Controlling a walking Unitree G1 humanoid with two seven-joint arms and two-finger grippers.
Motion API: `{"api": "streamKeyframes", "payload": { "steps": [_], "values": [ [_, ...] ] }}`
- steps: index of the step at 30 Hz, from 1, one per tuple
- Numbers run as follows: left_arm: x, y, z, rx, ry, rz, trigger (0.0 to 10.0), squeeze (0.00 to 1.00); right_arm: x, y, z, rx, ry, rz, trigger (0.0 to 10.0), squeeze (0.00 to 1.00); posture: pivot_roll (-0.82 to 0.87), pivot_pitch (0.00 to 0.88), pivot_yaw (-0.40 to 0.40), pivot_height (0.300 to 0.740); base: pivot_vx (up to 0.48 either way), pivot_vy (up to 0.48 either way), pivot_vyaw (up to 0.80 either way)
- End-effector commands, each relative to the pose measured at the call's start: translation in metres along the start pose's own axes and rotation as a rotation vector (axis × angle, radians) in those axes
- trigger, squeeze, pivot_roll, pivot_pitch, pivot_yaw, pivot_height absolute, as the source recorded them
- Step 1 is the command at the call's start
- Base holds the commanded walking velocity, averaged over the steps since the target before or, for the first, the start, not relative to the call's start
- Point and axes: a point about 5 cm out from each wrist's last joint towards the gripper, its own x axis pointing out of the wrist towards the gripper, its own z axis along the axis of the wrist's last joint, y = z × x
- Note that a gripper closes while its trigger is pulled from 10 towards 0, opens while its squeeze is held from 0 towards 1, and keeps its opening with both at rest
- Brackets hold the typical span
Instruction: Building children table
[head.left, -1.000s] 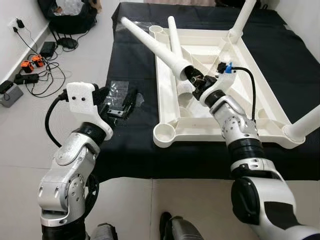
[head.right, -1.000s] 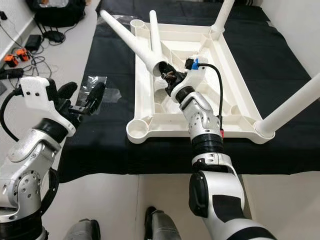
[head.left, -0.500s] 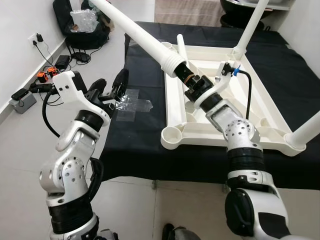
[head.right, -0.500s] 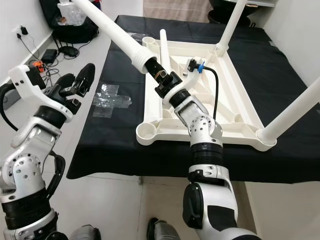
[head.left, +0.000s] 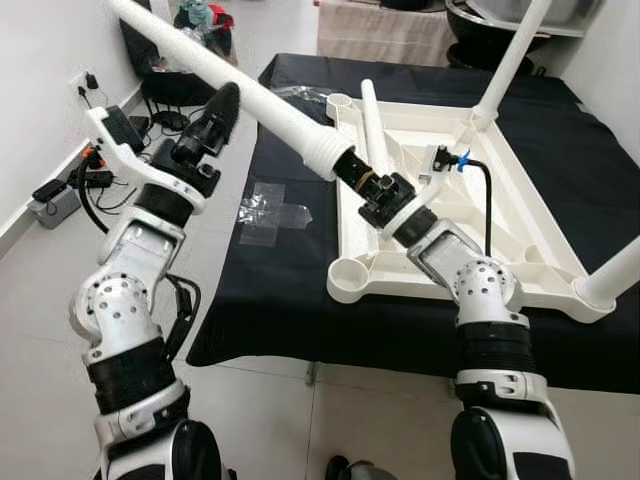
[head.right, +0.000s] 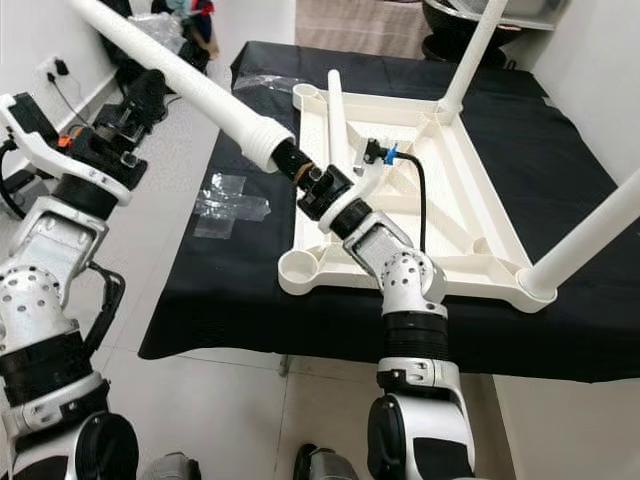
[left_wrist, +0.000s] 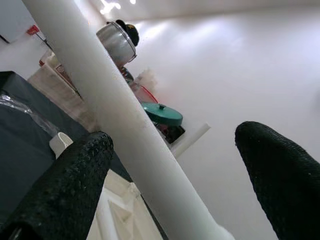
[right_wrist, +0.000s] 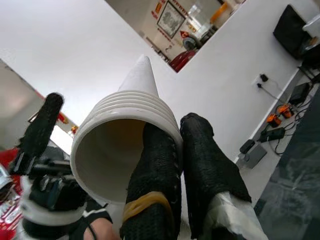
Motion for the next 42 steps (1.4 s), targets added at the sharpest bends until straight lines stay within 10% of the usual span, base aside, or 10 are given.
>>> {"api": "streamKeyframes", "payload": {
  "steps": [1,31,32,34,35,42],
  "values": [
    [0.0,0.006,-0.001,-0.039,-0.002,0.02,10.0,0.0,-0.002,0.005,0.003,0.009,-0.015,0.035,0.0,0.0,0.04,0.07,-0.069,0.74,0.0,0.0,0.0],
    [0.015,0.017,0.025,-0.091,-0.075,0.021,10.0,0.0,-0.018,0.022,-0.015,0.028,0.132,0.168,0.0,0.0,0.03,0.075,-0.068,0.74,0.0,0.0,0.0],
    [0.015,0.018,0.026,-0.096,-0.085,0.027,2.9,0.0,-0.019,0.022,-0.016,0.025,0.134,0.17,0.0,0.0,0.03,0.072,-0.068,0.74,0.0,0.0,0.0],
    [0.015,0.018,0.027,-0.099,-0.091,0.031,2.9,0.0,-0.019,0.022,-0.016,0.023,0.137,0.171,0.0,0.0,0.03,0.072,-0.068,0.74,0.0,0.0,0.0],
    [0.016,0.019,0.028,-0.101,-0.092,0.028,0.0,0.0,-0.019,0.023,-0.016,0.023,0.139,0.175,0.0,0.0,0.03,0.072,-0.068,0.74,0.0,0.0,0.0],
    [0.016,0.019,0.025,-0.096,-0.078,0.031,0.0,0.0,-0.018,0.028,-0.015,0.015,0.144,0.204,0.0,0.0,0.03,0.071,-0.068,0.74,0.0,0.0,0.0]
  ]
}}
